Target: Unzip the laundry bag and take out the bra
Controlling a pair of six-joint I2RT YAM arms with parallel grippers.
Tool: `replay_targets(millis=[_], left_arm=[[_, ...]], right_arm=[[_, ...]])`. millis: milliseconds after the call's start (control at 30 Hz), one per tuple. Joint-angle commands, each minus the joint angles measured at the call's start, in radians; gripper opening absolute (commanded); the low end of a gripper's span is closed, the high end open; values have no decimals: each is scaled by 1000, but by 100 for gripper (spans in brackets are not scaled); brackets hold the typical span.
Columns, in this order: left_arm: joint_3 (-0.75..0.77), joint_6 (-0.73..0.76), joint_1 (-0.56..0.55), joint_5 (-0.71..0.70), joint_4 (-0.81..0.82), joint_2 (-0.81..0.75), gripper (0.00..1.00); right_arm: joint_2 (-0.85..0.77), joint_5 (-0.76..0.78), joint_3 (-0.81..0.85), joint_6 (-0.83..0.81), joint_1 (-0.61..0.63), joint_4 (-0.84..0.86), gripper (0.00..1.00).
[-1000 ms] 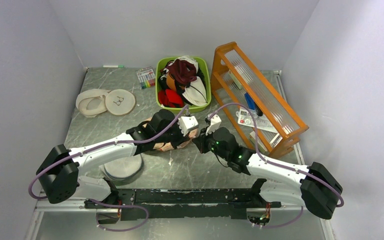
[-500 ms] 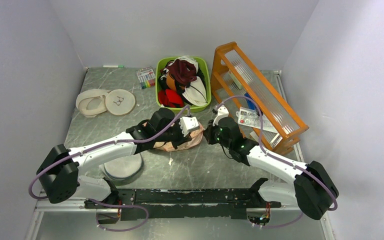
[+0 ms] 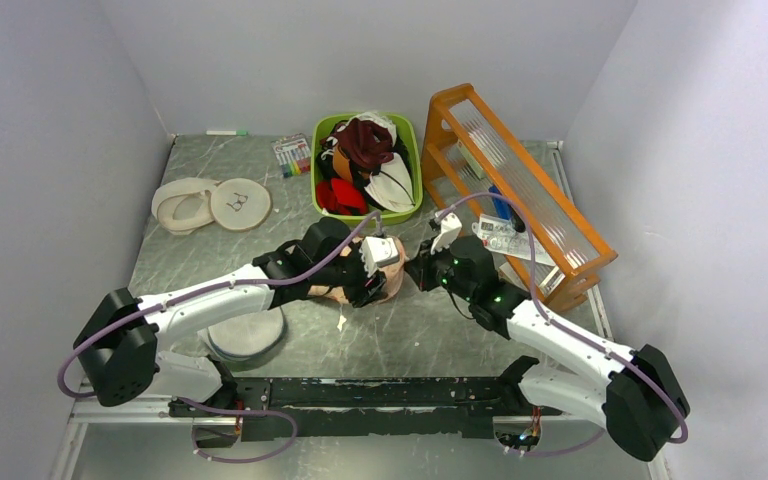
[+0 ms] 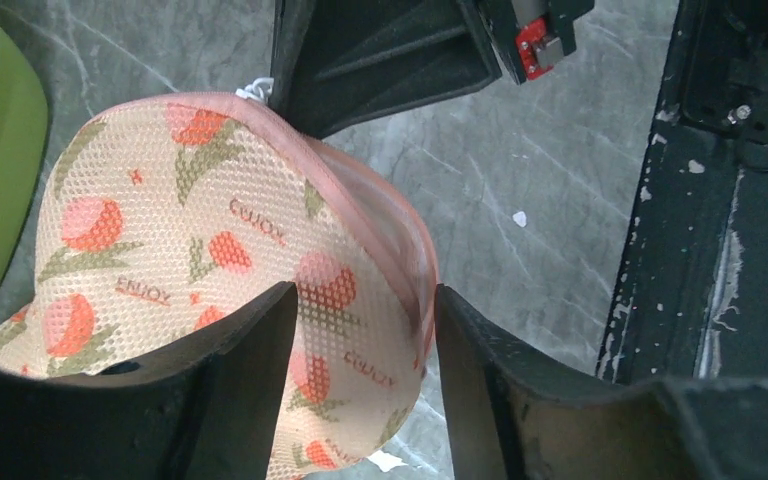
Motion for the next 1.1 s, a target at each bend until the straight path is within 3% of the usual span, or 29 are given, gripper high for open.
replay_targets(millis=[0, 100, 200, 367, 500, 733, 1067], left_arm=[[15, -13, 5, 57, 18, -26, 72], [18, -26, 6, 72, 21, -22, 94], [14, -30, 6, 57, 30, -23, 95], [14, -27, 6, -61, 18, -21, 85], [23, -15, 6, -95, -5, -14, 69], [32, 1, 5, -85, -16, -7, 65], [40, 14, 6, -48, -32, 6, 32]], right_arm=[[-27, -95, -26, 34, 13, 70, 0], [-21, -115, -46, 58, 41, 111, 0], [5, -120, -50, 61, 89, 143, 0], [32, -49, -26, 51, 188, 126, 0], [38, -23, -19, 51, 203, 112, 0], [20, 5, -12, 55, 202, 97, 0], [28, 53, -23, 71, 202, 99, 0]])
